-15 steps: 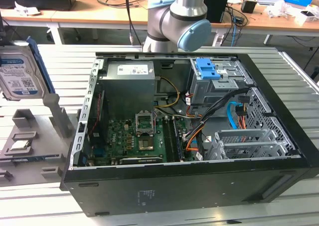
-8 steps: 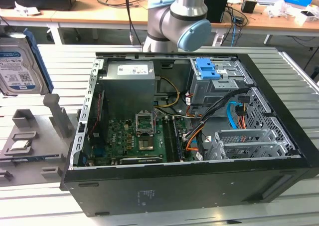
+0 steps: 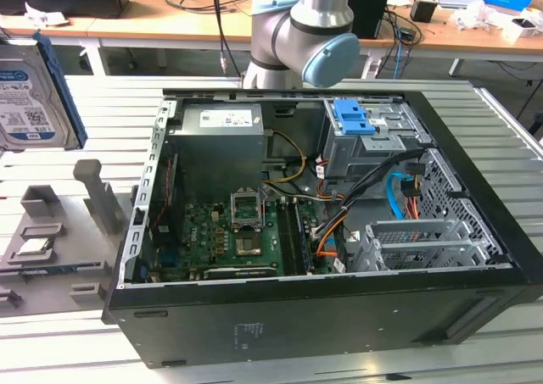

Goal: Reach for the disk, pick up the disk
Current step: 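Pick up the disk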

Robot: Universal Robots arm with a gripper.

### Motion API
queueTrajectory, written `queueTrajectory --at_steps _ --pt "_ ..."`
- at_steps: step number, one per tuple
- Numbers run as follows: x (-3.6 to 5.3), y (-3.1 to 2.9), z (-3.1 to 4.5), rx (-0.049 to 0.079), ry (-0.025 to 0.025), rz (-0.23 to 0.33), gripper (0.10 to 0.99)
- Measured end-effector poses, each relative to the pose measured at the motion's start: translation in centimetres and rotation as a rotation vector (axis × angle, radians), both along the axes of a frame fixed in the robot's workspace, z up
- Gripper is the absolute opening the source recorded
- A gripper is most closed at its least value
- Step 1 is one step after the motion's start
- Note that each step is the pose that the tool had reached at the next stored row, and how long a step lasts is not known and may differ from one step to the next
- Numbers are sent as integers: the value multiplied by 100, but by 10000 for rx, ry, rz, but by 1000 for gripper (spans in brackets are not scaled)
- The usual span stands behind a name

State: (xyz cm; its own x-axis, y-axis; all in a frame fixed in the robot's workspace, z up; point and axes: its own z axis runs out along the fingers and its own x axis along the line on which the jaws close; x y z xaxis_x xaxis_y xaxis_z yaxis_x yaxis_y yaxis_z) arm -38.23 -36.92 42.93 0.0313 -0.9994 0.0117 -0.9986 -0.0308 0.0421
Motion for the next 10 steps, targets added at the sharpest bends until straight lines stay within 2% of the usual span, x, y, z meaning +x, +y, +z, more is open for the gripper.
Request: queueTrajectory --at_steps 9,10 --pt "18 0 194 0 13 0 369" --pt "21 0 238 1 14 0 369"
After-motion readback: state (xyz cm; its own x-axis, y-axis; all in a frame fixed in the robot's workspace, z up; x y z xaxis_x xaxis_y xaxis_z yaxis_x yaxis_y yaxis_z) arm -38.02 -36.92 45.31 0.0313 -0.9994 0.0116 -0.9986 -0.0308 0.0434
